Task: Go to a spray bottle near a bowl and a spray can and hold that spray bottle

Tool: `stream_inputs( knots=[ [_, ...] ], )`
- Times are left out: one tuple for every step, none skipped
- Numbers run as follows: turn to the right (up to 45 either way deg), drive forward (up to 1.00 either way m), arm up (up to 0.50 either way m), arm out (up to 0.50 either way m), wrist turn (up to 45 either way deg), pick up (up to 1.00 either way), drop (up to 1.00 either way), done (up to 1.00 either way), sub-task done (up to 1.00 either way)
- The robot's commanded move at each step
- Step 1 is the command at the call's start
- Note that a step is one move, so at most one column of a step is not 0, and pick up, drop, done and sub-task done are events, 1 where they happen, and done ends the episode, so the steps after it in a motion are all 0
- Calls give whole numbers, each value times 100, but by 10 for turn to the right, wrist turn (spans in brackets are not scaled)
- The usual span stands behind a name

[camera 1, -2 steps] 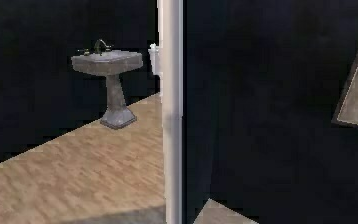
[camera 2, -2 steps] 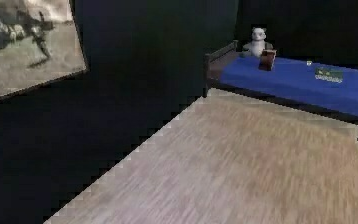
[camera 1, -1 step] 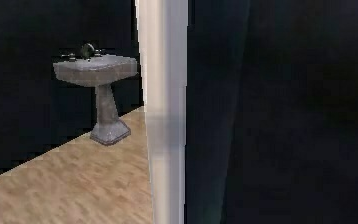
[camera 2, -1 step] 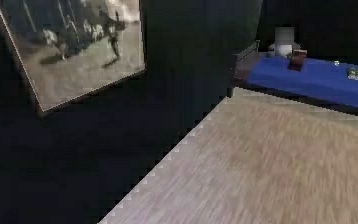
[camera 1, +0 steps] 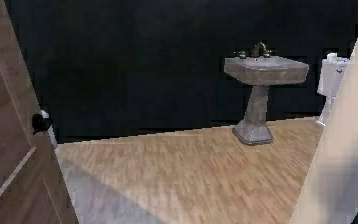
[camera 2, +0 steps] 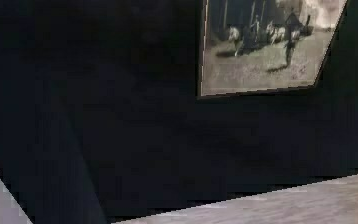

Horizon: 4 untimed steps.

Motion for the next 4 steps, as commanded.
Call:
stream_inputs(
  knots=[
    [-60, 0, 0, 0, 0, 0, 0, 0, 0],
    [0, 45, 0, 0, 0, 0, 0, 0, 0],
    [450, 0, 0, 0, 0, 0, 0, 0, 0],
    [60, 0, 0, 0, 0, 0, 0, 0, 0]
  ],
)
